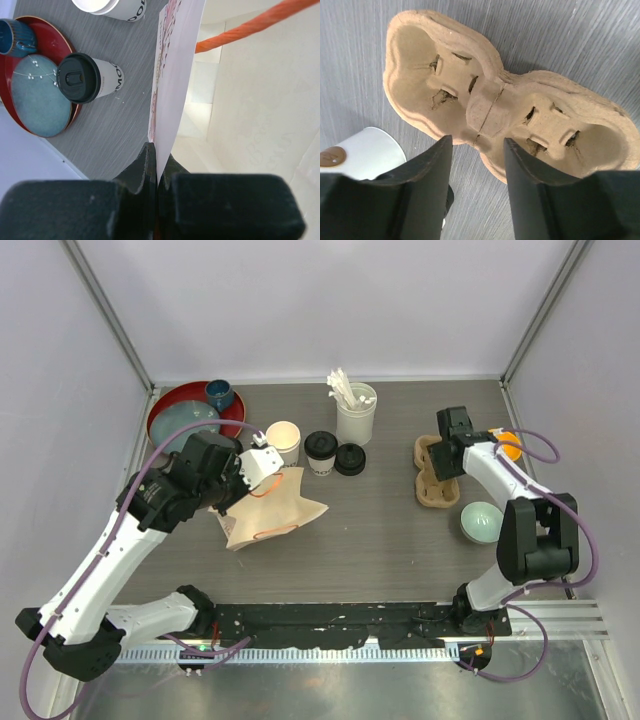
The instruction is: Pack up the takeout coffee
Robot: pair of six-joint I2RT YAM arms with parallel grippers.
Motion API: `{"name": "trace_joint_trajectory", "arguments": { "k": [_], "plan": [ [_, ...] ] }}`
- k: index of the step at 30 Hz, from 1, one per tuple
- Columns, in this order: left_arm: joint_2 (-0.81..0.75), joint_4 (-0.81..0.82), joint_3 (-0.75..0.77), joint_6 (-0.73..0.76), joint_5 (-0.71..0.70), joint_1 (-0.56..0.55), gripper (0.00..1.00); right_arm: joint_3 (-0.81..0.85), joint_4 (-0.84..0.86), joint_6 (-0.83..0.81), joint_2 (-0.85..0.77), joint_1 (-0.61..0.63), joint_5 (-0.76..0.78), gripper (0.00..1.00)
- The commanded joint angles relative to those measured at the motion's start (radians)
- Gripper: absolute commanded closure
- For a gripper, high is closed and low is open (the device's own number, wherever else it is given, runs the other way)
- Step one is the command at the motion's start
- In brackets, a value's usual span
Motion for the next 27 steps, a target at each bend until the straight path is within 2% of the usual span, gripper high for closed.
{"name": "trace_joint_trajectory", "arguments": {
  "k": [1, 2, 10, 20, 25, 27],
  "plan": [
    [-0.008, 0.026, 0.024, 0.009, -0.006, -0.006, 1.00, 0.081, -0.020, -0.010, 0.064, -0.006, -0.046, 0.44],
    [-0.010, 0.028, 0.022, 0.009, -0.006, -0.006, 1.00, 0.093, -0.039, -0.002, 0.079, -0.008, -0.040, 0.41],
    [-0.019, 0.025, 0.012, 0.013, -0.008, -0.007, 1.00, 0.198, -0.135, 0.038, 0.182, -0.015, 0.000, 0.41],
    [-0.030, 0.014, 0.009, 0.019, -0.009, -0.007, 1.00, 0.238, -0.240, 0.018, 0.256, -0.037, -0.009, 0.51],
    [-0.036, 0.014, 0.010, 0.018, -0.006, -0.007, 1.00, 0.294, -0.298, -0.010, 0.292, -0.058, -0.029, 0.50],
    [-0.040, 0.014, 0.012, 0.021, -0.005, -0.007, 1.00, 0.305, -0.307, -0.019, 0.294, -0.060, -0.008, 0.52]
  ]
}}
